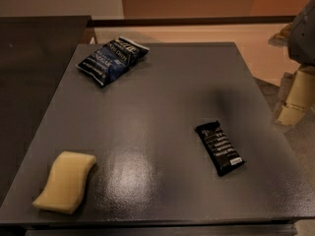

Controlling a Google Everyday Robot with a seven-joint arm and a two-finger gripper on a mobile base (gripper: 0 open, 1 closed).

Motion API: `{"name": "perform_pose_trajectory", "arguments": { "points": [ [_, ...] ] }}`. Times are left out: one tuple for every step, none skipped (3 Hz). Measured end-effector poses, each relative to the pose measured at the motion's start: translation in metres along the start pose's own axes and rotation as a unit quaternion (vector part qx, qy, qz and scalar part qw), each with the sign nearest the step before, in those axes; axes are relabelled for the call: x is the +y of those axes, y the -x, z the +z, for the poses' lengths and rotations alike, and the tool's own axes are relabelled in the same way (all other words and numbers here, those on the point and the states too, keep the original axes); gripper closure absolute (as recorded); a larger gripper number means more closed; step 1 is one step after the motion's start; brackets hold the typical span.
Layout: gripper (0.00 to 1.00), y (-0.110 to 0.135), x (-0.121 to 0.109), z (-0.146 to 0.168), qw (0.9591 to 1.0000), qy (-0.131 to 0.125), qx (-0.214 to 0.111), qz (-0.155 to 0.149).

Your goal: Pick blue chip bag

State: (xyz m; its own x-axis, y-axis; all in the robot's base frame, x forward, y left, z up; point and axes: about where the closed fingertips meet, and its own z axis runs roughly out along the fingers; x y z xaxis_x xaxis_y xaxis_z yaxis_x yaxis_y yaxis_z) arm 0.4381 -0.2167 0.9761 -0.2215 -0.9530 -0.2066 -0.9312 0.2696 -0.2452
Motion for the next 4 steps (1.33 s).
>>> {"name": "perform_pose_trajectory", "arguments": {
  "points": [
    [0.00,0.000,0.000,0.000,1.0000,0.000,0.000,0.000],
    [0.00,0.016,-0.006,0.003,0.9998,-0.004,-0.019,0.001],
    [0.00,0.052,-0.024,0.018,0.9982,-0.003,-0.060,0.001],
    [0.00,0.096,-0.046,0.044,0.9953,0.003,-0.097,-0.003]
  ]
}}
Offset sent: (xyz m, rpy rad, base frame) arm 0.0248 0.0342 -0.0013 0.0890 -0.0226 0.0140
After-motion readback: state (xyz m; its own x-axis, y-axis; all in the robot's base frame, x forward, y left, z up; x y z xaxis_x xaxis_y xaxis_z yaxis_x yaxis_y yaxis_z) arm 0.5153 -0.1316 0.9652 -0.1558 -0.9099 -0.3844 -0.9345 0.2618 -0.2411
